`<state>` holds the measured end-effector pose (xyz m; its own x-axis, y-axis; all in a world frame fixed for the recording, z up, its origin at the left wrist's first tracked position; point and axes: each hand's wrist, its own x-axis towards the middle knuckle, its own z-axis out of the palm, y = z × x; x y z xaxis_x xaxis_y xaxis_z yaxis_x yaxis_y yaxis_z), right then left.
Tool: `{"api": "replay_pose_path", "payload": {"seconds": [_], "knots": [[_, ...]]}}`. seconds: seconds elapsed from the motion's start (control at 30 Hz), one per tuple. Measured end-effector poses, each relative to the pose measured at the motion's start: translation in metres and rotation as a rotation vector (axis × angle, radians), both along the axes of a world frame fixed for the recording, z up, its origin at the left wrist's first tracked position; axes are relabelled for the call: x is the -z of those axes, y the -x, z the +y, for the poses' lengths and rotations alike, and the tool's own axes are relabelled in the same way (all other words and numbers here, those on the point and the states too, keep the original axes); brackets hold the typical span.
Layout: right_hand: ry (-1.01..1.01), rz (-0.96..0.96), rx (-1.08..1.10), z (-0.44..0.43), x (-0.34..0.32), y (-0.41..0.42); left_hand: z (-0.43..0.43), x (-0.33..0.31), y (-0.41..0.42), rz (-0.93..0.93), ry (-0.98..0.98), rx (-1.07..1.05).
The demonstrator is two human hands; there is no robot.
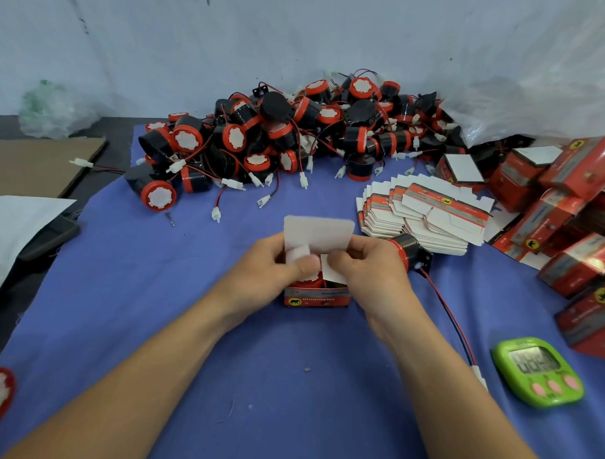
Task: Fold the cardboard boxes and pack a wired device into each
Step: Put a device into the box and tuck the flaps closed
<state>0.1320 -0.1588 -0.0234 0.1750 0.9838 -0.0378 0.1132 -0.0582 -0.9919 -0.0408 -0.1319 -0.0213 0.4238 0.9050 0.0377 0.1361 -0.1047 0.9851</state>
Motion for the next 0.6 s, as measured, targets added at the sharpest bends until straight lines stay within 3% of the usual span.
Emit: {"api": "replay_pose_path", "payload": {"seconds": [0.07, 0.27, 0.43, 0.53, 0.6], "knots": [[-0.017, -0.02, -0.02, -0.002, -0.001, -0.001, -0.002, 0.003, -0.007, 0.082, -0.066, -0.108], [-0.013, 0.015, -0.081, -0.002, 0.0, -0.004, -0.003, 0.001, -0.012, -0.051, 0.032, -0.157], [-0.017, 0.277, -0.178, -0.005, -0.001, -0.014, -0.006, -0.002, -0.019, -0.075, 0.064, -0.197], [-0.082, 0.171, -0.16, -0.006, -0.004, -0.017, -0.007, -0.001, -0.019, -0.102, 0.01, -0.18], [-0.105, 0.099, -0.112, -0.006, -0.006, -0.017, -0.009, 0.001, -0.017, -0.079, -0.127, -0.182]]}}
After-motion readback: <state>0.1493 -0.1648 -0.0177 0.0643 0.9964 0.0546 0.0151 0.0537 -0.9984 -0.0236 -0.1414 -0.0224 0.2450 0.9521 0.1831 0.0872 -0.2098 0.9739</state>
